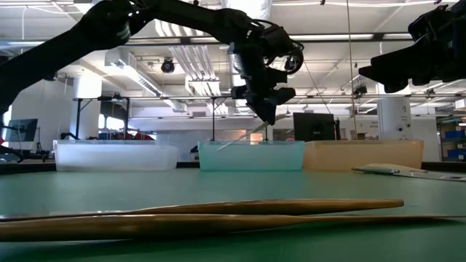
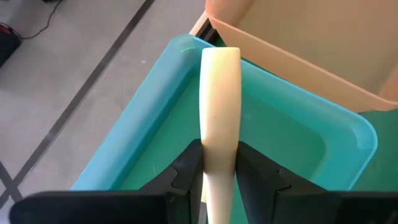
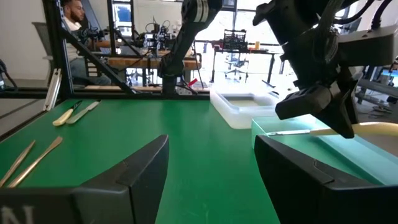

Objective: Sort silverware by color (type)
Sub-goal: Put the top center gold and silver knife into the blue bin, then put the top left gold knife into the yellow bin

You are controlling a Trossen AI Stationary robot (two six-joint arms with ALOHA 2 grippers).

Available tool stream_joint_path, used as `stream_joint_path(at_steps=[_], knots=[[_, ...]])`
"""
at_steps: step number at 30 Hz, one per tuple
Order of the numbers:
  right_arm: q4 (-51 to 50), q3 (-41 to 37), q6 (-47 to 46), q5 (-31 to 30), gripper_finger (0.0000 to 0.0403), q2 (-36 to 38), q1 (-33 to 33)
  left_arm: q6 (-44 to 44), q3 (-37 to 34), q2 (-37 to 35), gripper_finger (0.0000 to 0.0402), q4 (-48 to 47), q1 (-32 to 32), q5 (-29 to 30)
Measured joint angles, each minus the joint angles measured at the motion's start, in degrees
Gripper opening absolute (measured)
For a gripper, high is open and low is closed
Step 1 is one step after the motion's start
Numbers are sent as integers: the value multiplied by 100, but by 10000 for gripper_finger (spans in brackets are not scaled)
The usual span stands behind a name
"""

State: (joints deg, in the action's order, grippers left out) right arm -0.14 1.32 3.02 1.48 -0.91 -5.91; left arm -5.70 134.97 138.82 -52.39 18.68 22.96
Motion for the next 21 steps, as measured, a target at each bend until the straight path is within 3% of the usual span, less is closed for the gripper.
stream_joint_path(at_steps=[10,21], knots=[[0,0,-2,0,231,0,0,-38,-2,0,75,-31,9,-2],[0,-2,0,0,231,0,0,-446,-2,0,140,-434,20,-429]])
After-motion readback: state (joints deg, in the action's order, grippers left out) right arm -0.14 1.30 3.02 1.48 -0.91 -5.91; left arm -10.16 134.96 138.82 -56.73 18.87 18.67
